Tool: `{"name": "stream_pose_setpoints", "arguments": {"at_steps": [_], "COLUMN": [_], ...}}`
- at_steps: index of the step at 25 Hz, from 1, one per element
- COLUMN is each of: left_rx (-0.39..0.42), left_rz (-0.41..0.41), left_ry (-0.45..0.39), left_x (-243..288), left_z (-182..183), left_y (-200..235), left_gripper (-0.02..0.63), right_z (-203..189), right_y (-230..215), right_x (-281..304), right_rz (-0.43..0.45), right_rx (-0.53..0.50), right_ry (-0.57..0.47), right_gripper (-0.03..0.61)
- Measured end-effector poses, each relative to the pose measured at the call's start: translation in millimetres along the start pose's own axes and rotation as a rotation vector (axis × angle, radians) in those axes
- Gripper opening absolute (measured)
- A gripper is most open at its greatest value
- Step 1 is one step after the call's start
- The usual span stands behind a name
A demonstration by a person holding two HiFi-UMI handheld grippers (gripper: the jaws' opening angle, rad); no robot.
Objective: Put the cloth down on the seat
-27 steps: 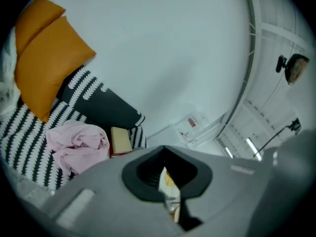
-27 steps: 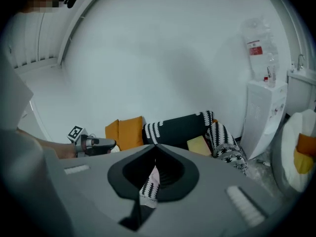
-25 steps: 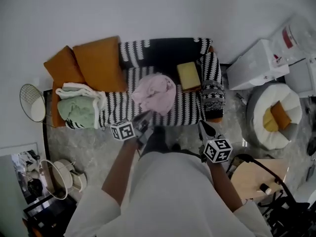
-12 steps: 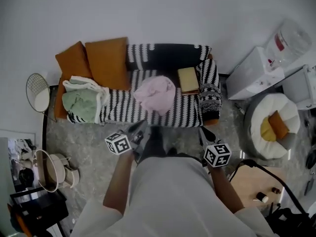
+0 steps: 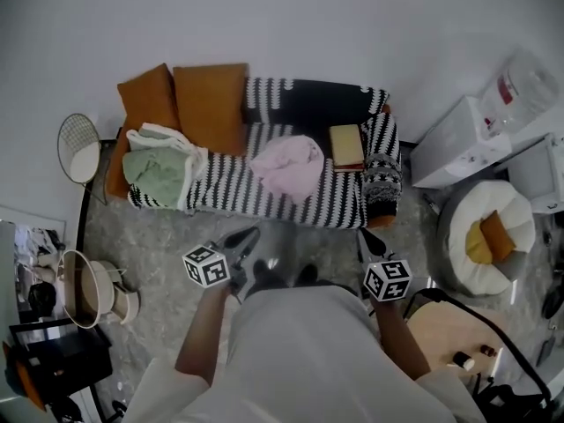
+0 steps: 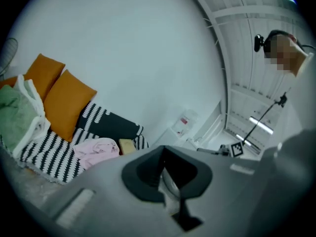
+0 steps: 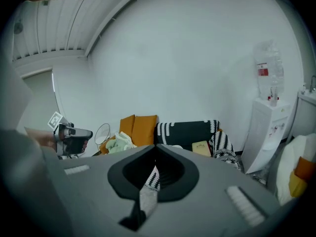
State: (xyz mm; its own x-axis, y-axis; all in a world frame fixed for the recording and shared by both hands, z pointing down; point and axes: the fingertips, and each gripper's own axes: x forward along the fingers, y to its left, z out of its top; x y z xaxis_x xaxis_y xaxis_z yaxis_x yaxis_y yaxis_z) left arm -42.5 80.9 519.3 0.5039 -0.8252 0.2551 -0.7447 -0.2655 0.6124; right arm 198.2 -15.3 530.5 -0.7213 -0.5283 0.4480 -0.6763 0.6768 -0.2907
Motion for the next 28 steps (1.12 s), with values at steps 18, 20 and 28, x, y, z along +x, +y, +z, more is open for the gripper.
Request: {"name": "stream_pose_setpoints", "arguments": {"at_steps": [18,20,28], "left_rx": [0.059,0.063,0.066], "left_rz": [-0.005,-0.01,-0.019], "left_ry": [-0.001,0.0,-0.008], "left_x": [-57.6,-58.1,-58.2], "left_z": [38.3,43.1,55.8], "left_y": [37.8,41.8,52.4], "left_gripper": [0.0,0.0,0.0], "right_z": [16.9,21.9,33.3], "right_y": [53.8,56.3,59.1], "right_x": [28.2,32.9,40.1], "right_rz": [-0.057,-0.056,-0.06], "right_rx": [-0.052,-0.057,-0.078], "right_ry": [0.006,0.002,0.0], "right_gripper": [0.003,0.003,0.003]}}
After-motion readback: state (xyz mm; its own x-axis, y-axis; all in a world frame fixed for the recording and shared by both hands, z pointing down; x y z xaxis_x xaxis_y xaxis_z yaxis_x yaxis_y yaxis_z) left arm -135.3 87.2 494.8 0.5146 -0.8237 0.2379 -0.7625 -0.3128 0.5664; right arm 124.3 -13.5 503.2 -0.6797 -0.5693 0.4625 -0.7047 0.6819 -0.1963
